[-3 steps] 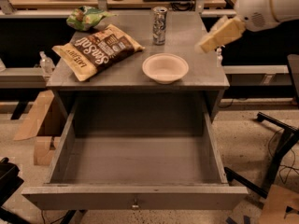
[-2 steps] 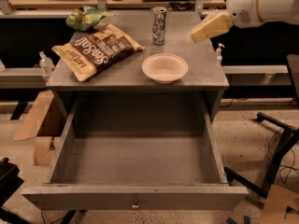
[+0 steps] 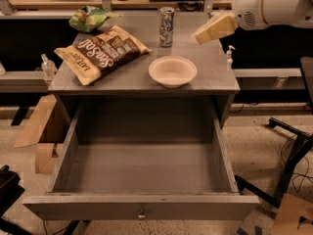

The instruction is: Place redbull can into top drawer

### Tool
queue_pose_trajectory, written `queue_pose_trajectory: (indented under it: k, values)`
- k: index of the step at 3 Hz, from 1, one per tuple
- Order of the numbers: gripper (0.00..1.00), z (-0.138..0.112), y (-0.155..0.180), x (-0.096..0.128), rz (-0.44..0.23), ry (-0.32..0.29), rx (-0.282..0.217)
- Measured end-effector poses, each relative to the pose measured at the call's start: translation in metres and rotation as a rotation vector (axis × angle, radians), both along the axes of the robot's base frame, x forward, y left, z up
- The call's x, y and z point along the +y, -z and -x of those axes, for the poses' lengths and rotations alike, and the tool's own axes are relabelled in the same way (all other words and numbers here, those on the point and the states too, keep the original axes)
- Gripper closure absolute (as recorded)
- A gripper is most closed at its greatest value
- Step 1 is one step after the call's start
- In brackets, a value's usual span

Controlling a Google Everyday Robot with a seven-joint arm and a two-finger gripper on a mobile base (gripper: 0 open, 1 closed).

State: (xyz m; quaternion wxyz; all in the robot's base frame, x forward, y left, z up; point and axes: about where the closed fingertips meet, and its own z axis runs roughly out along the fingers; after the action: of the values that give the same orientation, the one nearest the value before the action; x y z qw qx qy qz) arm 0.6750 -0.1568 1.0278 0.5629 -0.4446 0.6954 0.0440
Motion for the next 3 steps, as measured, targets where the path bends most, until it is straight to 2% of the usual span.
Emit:
queue_pose_trajectory:
  k: [1, 2, 3]
  values:
    - [0.00, -0.039, 0.019, 0.010, -0.099, 0.014, 0.006]
    - [0.00, -0.096, 0.044, 0.011, -0.166, 0.043, 0.008]
    - [0.00, -0.151, 0.060, 0.014, -0.199, 0.063, 0.000]
